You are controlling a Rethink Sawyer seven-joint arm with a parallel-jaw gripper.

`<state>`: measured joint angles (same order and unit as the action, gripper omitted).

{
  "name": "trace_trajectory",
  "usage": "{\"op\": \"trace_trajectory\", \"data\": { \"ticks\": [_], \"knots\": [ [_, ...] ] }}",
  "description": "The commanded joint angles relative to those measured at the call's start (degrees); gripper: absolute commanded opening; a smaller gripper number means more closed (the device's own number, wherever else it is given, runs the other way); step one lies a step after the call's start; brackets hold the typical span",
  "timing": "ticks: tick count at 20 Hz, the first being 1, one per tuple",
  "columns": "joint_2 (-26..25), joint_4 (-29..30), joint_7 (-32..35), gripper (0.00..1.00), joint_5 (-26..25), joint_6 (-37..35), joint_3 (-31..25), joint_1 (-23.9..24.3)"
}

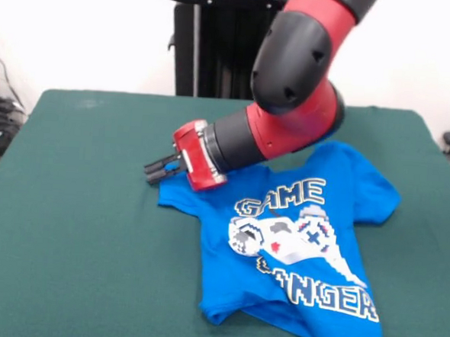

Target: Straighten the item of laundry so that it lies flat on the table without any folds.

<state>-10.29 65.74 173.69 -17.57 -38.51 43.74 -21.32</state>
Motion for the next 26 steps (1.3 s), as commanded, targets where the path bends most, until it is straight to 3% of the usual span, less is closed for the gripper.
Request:
{"op": "trace_trajectory", "data": {
  "ticks": [1,5,8,16,17,19,26],
  "knots": [
    [12.4,8.6,-2.3,0.0,6.6,1.6,-13.9,3.1],
    [22.5,11.3,-10.5,0.0,7.3,-4.8,-18.9,6.2],
    [25.5,11.6,-13.4,0.0,7.4,-5.8,-22.9,9.3],
    [25.9,13.1,-13.9,0.0,7.2,-0.8,-34.4,16.8],
    [25.7,16.0,-14.7,0.0,10.2,1.4,-40.9,21.3],
    [25.5,17.7,-13.3,0.0,11.4,2.6,-44.2,23.4],
    [26.0,19.4,-7.8,0.0,12.7,1.0,-48.5,25.0]
  ]
}}
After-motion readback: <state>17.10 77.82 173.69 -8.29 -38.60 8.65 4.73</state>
